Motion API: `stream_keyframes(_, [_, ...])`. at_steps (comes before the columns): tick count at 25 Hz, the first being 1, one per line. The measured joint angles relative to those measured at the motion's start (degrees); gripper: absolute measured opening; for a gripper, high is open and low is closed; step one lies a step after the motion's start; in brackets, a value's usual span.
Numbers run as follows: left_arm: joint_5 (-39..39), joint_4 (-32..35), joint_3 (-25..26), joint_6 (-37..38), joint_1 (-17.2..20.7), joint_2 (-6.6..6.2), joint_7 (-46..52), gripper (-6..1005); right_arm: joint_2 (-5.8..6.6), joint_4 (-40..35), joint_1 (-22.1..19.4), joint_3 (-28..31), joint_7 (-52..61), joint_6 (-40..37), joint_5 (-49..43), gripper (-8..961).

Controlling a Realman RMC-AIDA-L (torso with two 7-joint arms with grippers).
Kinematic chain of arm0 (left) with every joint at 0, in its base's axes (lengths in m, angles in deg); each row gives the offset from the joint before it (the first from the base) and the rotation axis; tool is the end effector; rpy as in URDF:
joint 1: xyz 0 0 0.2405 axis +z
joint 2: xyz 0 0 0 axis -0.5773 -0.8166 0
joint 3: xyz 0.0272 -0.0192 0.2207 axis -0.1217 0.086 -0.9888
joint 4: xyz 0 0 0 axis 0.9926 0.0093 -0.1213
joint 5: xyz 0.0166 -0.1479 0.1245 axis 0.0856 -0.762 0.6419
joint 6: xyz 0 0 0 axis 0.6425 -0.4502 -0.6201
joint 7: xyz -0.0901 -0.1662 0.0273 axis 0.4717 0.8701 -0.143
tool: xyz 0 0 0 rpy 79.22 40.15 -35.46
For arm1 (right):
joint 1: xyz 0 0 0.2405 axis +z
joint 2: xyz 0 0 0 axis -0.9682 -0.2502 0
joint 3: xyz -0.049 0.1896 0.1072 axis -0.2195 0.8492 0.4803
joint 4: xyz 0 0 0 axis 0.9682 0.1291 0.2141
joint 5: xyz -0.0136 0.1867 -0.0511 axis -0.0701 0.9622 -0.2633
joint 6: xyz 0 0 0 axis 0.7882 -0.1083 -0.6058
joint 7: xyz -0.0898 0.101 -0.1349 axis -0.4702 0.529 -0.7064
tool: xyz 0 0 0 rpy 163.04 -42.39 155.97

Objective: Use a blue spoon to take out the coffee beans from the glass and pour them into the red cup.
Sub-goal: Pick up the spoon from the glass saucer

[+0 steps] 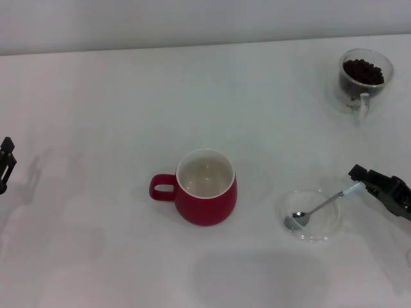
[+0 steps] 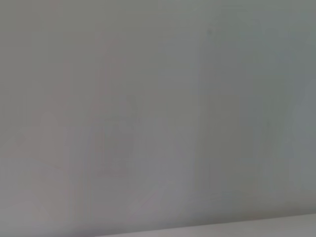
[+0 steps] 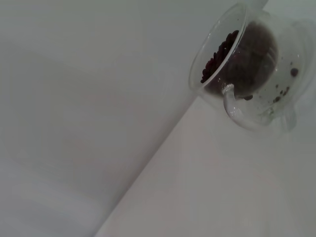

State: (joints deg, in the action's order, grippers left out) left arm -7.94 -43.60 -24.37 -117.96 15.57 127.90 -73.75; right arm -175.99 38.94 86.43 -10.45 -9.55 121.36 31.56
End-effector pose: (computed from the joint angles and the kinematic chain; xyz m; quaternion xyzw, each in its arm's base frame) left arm -0.3198 0.3049 -0.0073 -0.7490 -0.2455 -0.2685 0.5537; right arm 0.3457 0.2399 -0.0181 -0.5761 0.6596 0.4189 0.2400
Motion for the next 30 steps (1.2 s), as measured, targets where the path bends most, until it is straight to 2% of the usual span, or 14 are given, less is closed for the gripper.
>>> stream_keyframes(21, [0.17,-0.5,-0.09,0.2,0.0,-0.07,0.0,594,0.0,-0.16,-0.06,-0.56,-0.5,1.17,-0.23,166])
stream_keyframes(26, [0.17,-0.49,-0.09,0.61,-0.08,-0.15,0.0,594,0.01,-0.07,0.1,-0.57,-0.44,1.35,-0.29,251])
stream_keyframes(30, [0.17,-0.49,-0.09,0.62,-0.14,-0.16,0.0,593,0.0,-0.1,-0.07,-0.56,-0.32,1.47,-0.34,252])
